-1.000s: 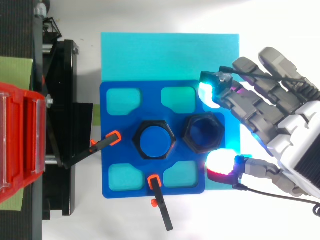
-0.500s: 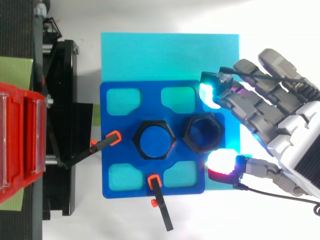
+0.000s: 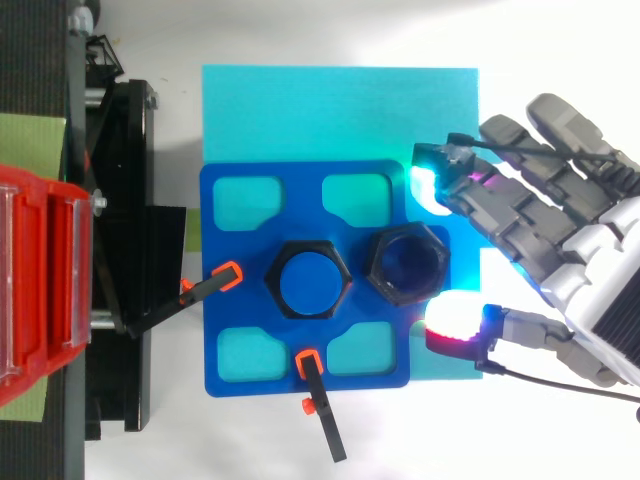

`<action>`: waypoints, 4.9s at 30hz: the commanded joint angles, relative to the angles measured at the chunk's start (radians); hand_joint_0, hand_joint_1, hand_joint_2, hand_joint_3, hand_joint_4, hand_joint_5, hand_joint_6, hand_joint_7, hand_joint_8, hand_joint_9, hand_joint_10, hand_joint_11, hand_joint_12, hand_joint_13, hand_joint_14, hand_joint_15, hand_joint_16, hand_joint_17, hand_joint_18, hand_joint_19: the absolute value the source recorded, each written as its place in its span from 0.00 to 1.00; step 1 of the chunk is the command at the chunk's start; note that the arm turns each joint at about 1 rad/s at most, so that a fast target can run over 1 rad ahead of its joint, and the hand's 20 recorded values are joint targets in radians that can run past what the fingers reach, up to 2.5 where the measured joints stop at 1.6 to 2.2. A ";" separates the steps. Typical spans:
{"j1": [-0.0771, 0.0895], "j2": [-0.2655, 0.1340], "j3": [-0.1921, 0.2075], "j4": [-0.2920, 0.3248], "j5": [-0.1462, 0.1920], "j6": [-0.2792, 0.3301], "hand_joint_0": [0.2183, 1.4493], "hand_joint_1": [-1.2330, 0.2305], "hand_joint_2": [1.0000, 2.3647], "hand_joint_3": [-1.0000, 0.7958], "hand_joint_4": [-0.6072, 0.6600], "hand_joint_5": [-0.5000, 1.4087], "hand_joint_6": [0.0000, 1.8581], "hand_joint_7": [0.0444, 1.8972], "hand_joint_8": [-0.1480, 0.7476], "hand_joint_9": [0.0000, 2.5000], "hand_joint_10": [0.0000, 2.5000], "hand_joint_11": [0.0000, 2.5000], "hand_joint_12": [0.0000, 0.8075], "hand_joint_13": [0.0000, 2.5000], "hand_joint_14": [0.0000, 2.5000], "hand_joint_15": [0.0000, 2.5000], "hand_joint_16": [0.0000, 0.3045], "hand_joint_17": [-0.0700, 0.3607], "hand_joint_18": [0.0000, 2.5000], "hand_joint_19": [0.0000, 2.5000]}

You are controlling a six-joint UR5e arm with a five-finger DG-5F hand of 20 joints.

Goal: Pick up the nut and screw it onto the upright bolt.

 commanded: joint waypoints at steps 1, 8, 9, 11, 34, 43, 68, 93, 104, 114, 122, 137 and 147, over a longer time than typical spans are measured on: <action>0.000 0.001 0.020 -0.063 -0.001 0.035 0.28 0.41 0.00 0.30 0.59 0.16 0.47 0.45 0.45 0.21 0.00 0.00 0.39 0.21 0.00 0.00 0.11 0.34 0.12 0.00; 0.000 -0.001 0.033 -0.103 -0.002 0.063 0.25 0.42 0.00 0.28 0.63 0.17 0.38 0.52 0.46 0.20 0.00 0.00 0.40 0.21 0.00 0.00 0.12 0.35 0.12 0.00; 0.000 -0.001 0.033 -0.103 -0.001 0.063 0.24 0.42 0.00 0.28 0.64 0.18 0.35 0.57 0.46 0.20 0.00 0.00 0.40 0.21 0.00 0.00 0.12 0.36 0.12 0.00; 0.000 0.001 0.032 -0.104 -0.002 0.063 0.22 0.43 0.00 0.28 0.66 0.18 0.29 0.63 0.46 0.19 0.00 0.00 0.42 0.20 0.00 0.00 0.13 0.37 0.12 0.00; -0.020 -0.001 0.033 -0.051 -0.035 0.038 0.11 0.49 0.00 0.28 0.67 0.14 0.27 0.37 0.49 0.14 0.00 0.00 0.50 0.17 0.00 0.00 0.18 0.44 0.08 0.00; -0.026 -0.001 0.033 0.051 -0.087 -0.009 0.11 0.47 0.00 0.28 0.67 0.14 0.27 0.39 0.49 0.14 0.00 0.00 0.50 0.17 0.00 0.00 0.18 0.44 0.08 0.00; -0.035 -0.001 0.032 0.074 -0.096 -0.058 0.12 0.44 0.00 0.28 0.69 0.15 0.27 0.41 0.49 0.14 0.00 0.00 0.49 0.17 0.00 0.00 0.17 0.43 0.09 0.00; -0.043 -0.002 0.030 0.026 -0.093 -0.005 0.15 0.40 0.00 0.28 0.72 0.16 0.27 0.52 0.48 0.15 0.00 0.00 0.47 0.17 0.00 0.00 0.16 0.42 0.08 0.00; -0.043 -0.002 0.030 0.020 -0.096 -0.003 0.16 0.38 0.00 0.28 0.72 0.16 0.27 0.55 0.47 0.15 0.00 0.00 0.46 0.17 0.00 0.00 0.15 0.41 0.08 0.00; -0.044 -0.002 0.012 0.034 -0.101 -0.003 0.17 0.36 0.00 0.28 0.72 0.17 0.27 0.58 0.46 0.15 0.00 0.00 0.45 0.17 0.00 0.00 0.15 0.40 0.08 0.00; -0.049 -0.002 0.012 0.034 -0.101 -0.005 0.23 0.39 0.00 0.28 0.67 0.17 0.35 0.54 0.46 0.17 0.00 0.00 0.41 0.19 0.00 0.00 0.13 0.36 0.11 0.00; -0.051 0.001 0.067 -0.014 -0.122 -0.003 0.26 0.42 0.00 0.28 0.65 0.16 0.41 0.47 0.46 0.19 0.00 0.00 0.40 0.21 0.00 0.00 0.12 0.35 0.12 0.00; -0.054 0.038 0.113 -0.190 -0.151 0.091 0.25 0.43 0.00 0.28 0.66 0.16 0.41 0.47 0.46 0.19 0.00 0.00 0.40 0.21 0.00 0.00 0.12 0.35 0.12 0.00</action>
